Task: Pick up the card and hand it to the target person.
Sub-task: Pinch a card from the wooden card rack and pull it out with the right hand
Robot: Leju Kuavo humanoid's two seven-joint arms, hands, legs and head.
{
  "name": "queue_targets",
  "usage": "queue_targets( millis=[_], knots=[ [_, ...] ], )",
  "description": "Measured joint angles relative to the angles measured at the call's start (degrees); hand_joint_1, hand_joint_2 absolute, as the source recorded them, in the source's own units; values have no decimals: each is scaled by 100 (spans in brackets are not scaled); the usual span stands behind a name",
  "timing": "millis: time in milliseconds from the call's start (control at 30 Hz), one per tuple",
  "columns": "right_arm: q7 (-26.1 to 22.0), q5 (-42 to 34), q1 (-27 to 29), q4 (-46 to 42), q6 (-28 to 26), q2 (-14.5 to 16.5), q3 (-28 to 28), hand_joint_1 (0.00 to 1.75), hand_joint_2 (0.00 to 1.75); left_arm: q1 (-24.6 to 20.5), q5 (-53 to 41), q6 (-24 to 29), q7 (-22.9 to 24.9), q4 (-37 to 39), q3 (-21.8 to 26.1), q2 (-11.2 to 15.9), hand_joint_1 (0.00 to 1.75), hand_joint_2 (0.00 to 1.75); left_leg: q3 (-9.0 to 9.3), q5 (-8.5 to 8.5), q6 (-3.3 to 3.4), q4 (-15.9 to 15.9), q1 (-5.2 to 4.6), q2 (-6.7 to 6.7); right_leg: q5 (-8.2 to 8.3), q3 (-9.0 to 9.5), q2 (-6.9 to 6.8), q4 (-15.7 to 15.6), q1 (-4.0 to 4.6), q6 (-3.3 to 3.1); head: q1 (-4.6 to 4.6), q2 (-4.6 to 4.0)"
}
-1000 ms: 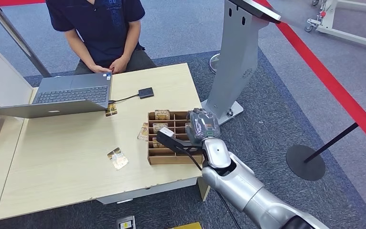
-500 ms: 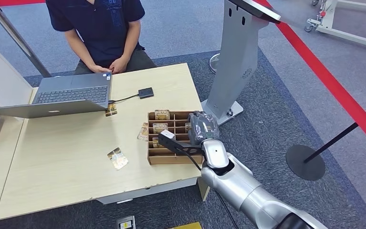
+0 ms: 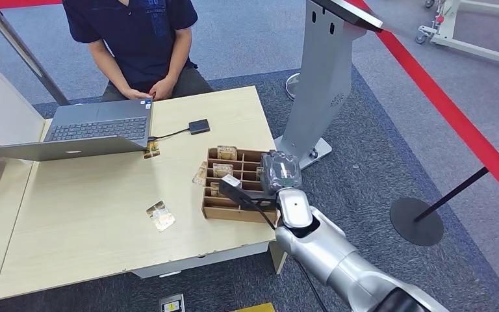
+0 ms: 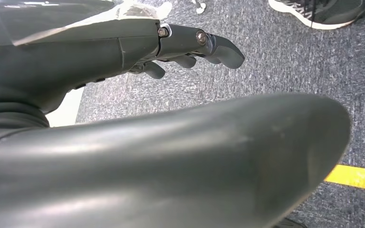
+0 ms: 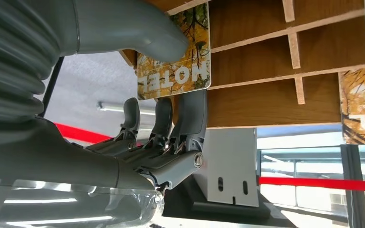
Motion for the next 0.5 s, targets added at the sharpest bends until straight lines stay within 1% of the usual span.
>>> queue_targets(
  millis=[233,433,500],
  knots=[
    [72,173,87,-159,16,-54,-12,111,175,3,17,-12,-70,0,0,0,0,0,0,0,0,0,0,0,0,-1,0,0,0,0,0,0],
    [60,202,148,-371,30,-80,-59,108,175,3,35,-25,-89,0,0,0,0,0,-1,0,0,0,0,0,0,-1,0,0,0,0,-1,0],
    [52,176,175,-445,66,-89,-81,109,175,3,35,-25,-89,0,0,0,0,0,-1,0,0,0,0,0,0,-1,0,0,0,0,0,0]
  ],
)
